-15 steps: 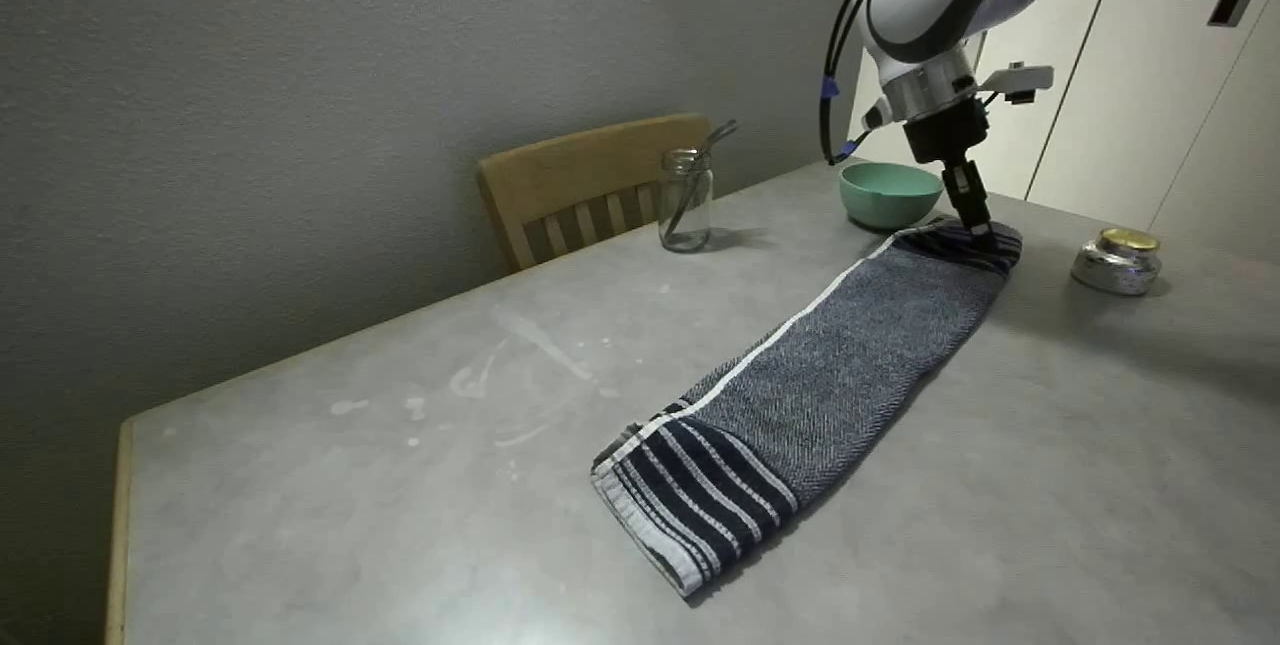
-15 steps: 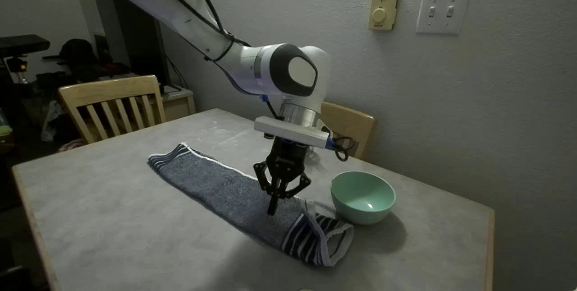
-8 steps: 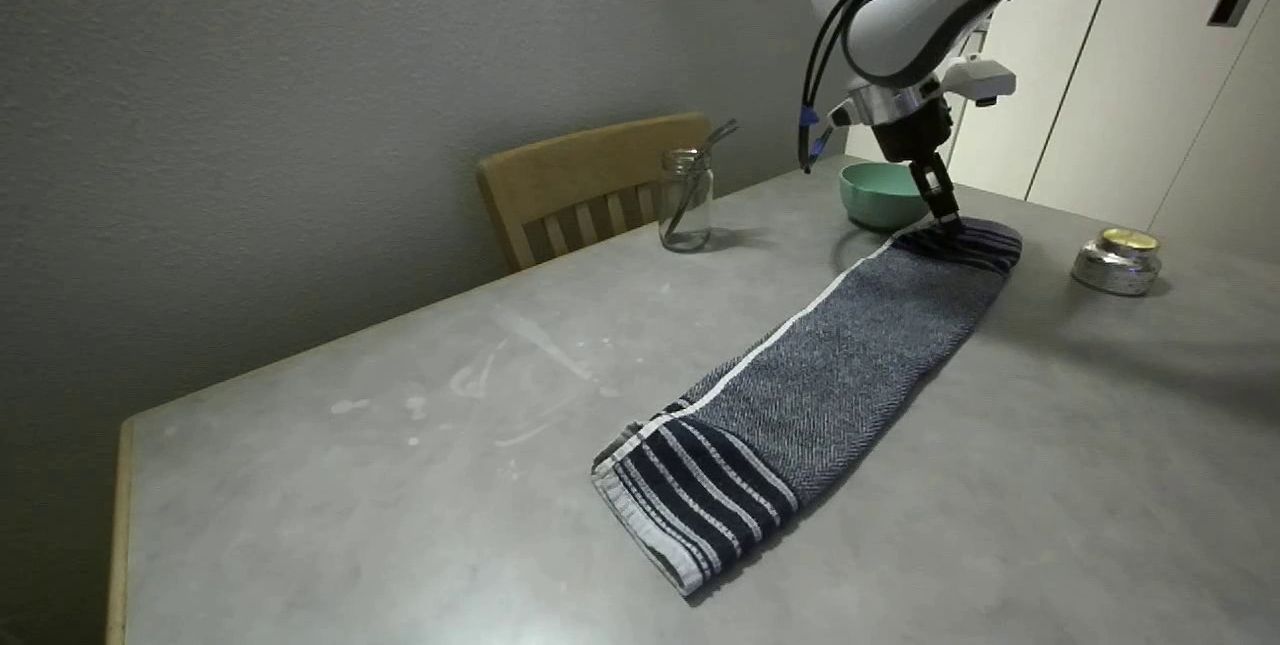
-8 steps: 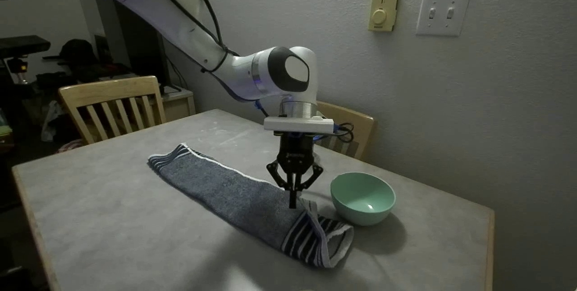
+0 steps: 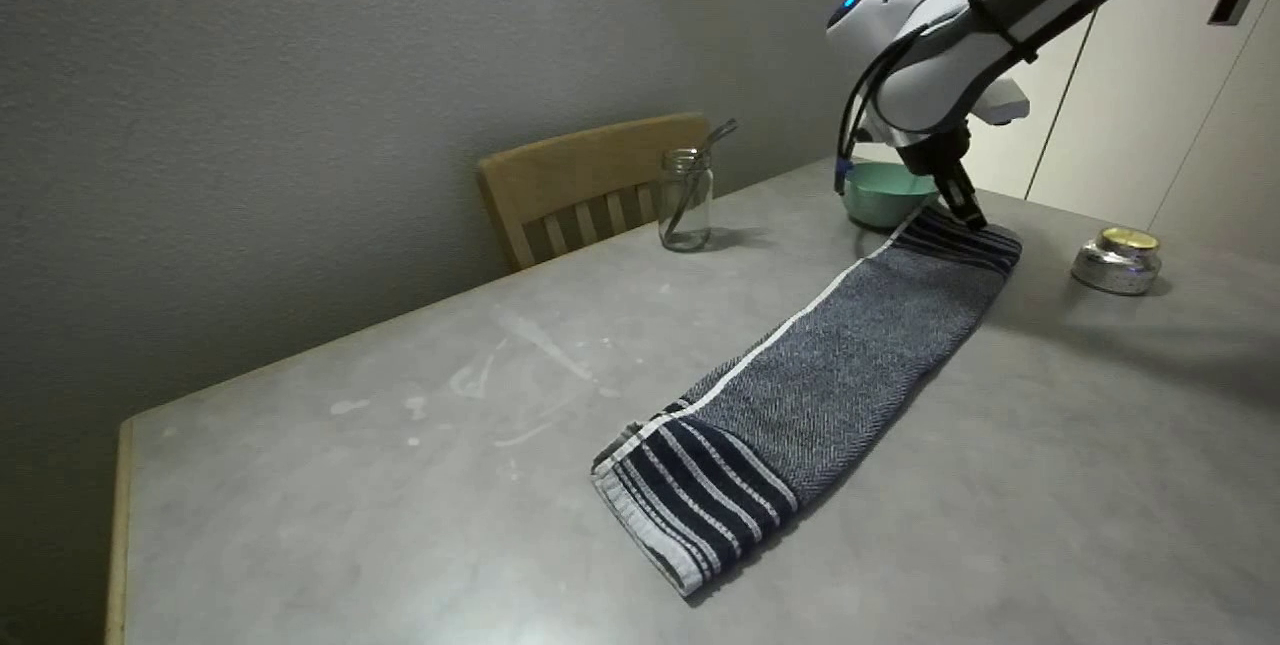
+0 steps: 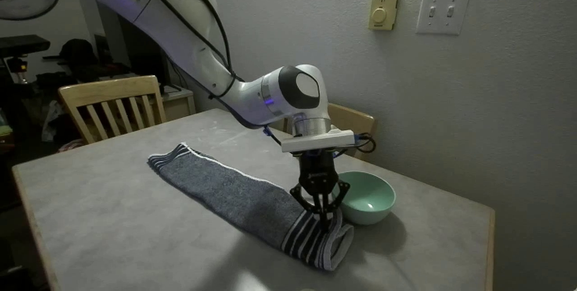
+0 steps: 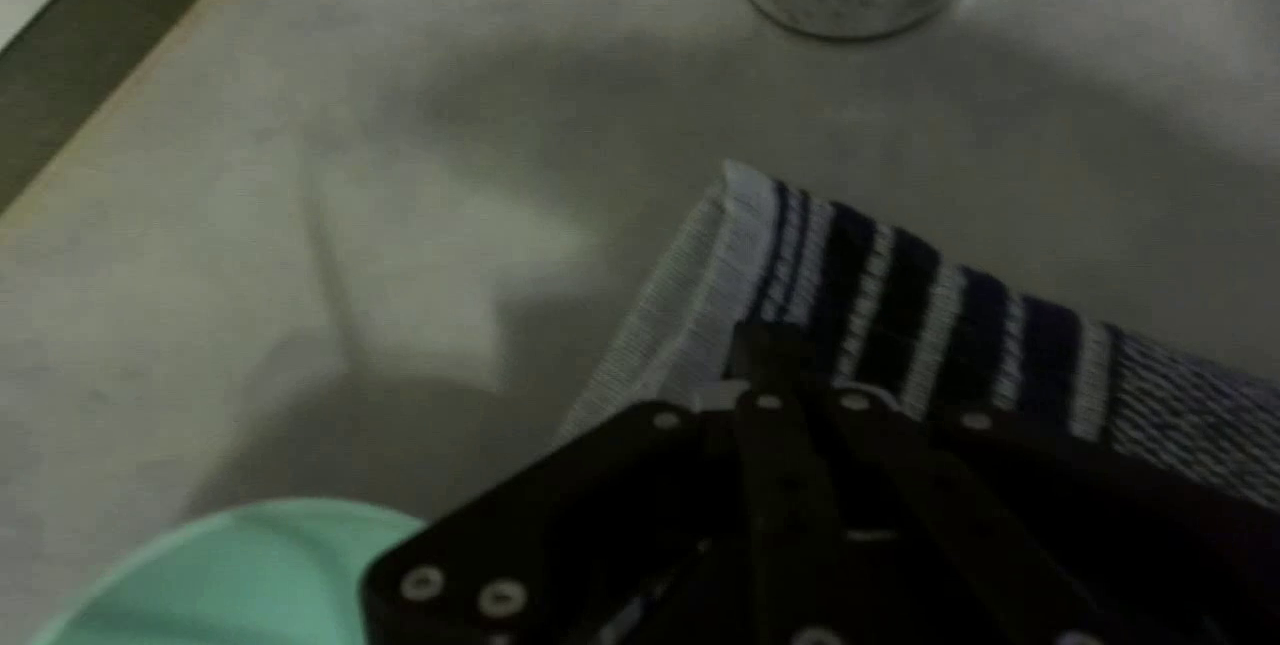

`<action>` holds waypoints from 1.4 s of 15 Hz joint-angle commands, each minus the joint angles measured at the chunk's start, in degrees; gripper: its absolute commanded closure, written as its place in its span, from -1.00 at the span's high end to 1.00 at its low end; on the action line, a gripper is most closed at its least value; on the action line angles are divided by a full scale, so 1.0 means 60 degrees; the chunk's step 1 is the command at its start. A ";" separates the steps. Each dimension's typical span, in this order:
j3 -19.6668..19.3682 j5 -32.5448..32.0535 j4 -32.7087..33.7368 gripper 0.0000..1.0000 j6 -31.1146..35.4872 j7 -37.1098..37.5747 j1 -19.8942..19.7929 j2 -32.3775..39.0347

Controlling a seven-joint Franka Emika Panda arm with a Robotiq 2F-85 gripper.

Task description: Unfold the towel once

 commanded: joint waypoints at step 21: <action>0.2056 0.1621 -0.5025 0.51 -0.1454 0.2398 0.1793 -0.5613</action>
